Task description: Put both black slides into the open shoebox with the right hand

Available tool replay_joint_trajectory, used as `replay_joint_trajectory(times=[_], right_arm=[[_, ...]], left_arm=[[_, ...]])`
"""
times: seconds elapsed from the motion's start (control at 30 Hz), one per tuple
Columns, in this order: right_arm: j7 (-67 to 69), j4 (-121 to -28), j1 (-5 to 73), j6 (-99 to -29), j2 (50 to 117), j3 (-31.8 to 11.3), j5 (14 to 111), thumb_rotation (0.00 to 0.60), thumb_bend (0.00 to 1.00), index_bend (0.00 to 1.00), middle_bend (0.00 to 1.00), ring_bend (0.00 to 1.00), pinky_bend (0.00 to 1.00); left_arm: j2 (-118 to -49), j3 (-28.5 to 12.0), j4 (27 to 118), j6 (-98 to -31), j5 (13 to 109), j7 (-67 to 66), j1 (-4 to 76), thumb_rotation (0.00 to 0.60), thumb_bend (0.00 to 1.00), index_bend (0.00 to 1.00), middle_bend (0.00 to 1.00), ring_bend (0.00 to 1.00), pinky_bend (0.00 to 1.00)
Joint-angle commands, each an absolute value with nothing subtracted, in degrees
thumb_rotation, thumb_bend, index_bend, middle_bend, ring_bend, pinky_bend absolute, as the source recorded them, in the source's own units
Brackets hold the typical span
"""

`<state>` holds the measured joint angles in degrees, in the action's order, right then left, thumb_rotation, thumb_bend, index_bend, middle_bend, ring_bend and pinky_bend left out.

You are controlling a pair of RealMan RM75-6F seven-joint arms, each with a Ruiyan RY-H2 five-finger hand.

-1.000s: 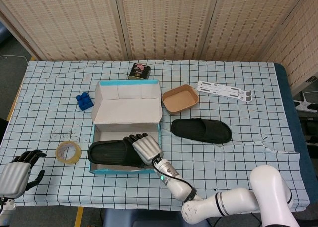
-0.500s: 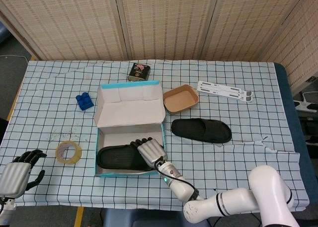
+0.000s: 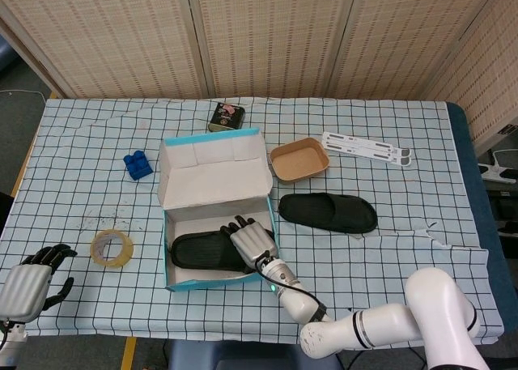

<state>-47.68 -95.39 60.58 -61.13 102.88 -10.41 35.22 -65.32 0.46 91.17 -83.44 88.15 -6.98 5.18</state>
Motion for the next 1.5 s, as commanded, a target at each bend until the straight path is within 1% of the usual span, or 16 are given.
replay_joint_trajectory(times=[0.03,0.2,0.33,0.4,0.47,0.57,0.67,0.8,0.9,1.0,1.2,1.33,1.5], right_arm=[[-43.32,-97.50,59.14,-59.94,100.39,-10.96,39.93,0.600,0.07,0.00,0.00,0.00,0.05],[-41.72,-101.06,57.65,-61.88,96.75,-10.63,44.67,0.600,0.06,0.00,0.00,0.00,0.05],[-40.51,-103.54,56.65,-62.51,93.91,-10.76,46.10,0.600,0.06,0.00,0.00,0.00,0.04],[-40.23,-104.08,55.67,-64.89,92.83,-10.95,47.94,0.600,0.05,0.01,0.00,0.00,0.04],[-42.31,-104.19,54.59,-68.04,91.27,-10.05,49.50,0.600,0.06,0.04,0.00,0.00,0.04],[-47.20,-105.43,52.97,-71.69,87.66,-8.25,48.63,0.600,0.06,0.04,0.00,0.00,0.05],[-47.85,-105.58,51.10,-72.72,83.84,-6.89,48.12,0.600,0.06,0.04,0.00,0.00,0.05],[-42.88,-104.53,48.08,-70.34,78.12,-5.78,47.71,0.600,0.06,0.07,0.01,0.00,0.05],[-38.95,-103.13,46.49,-66.31,74.84,-4.71,46.51,0.600,0.05,0.08,0.03,0.00,0.06],[-36.22,-100.15,45.45,-62.28,73.18,-3.26,46.11,0.600,0.06,0.08,0.04,0.00,0.06],[-31.03,-93.72,44.56,-54.68,73.35,-2.16,44.90,0.600,0.06,0.08,0.04,0.00,0.06],[-28.96,-90.40,44.29,-52.42,74.42,-2.17,45.44,0.600,0.06,0.09,0.04,0.00,0.06],[-26.59,-88.05,43.91,-50.18,75.52,-2.45,45.64,0.600,0.06,0.10,0.07,0.00,0.06]], left_arm=[[-65.30,0.43,91.16,-83.44,88.09,-6.86,5.17,0.600,0.38,0.31,0.24,0.24,0.42],[-65.37,0.44,91.07,-83.30,88.05,-6.93,5.24,0.600,0.38,0.31,0.24,0.24,0.42],[-65.47,0.47,91.07,-82.82,87.80,-7.18,5.39,0.600,0.38,0.31,0.24,0.24,0.42],[-65.44,0.43,91.13,-82.83,87.69,-7.19,5.38,0.600,0.38,0.31,0.24,0.24,0.42],[-65.34,0.37,91.21,-83.11,87.74,-7.04,5.29,0.600,0.38,0.31,0.24,0.24,0.42],[-65.20,0.29,91.26,-83.54,87.80,-6.70,5.14,0.600,0.38,0.31,0.25,0.24,0.42],[-65.06,0.12,91.43,-83.96,87.65,-6.46,4.96,0.600,0.38,0.31,0.26,0.24,0.42],[-65.18,0.02,91.34,-84.07,87.62,-6.65,4.96,0.600,0.38,0.31,0.27,0.24,0.42],[-65.25,0.06,91.44,-83.66,87.42,-7.07,5.07,0.600,0.38,0.31,0.27,0.24,0.42],[-65.29,0.00,91.48,-83.49,87.20,-7.24,5.12,0.600,0.38,0.31,0.27,0.24,0.42],[-65.35,0.03,91.51,-83.26,86.99,-7.56,5.15,0.600,0.38,0.31,0.27,0.24,0.42],[-65.39,0.06,91.45,-83.07,86.95,-7.65,5.22,0.600,0.38,0.31,0.27,0.24,0.42],[-65.39,0.07,91.46,-83.07,86.97,-7.74,5.23,0.600,0.38,0.31,0.27,0.24,0.42]])
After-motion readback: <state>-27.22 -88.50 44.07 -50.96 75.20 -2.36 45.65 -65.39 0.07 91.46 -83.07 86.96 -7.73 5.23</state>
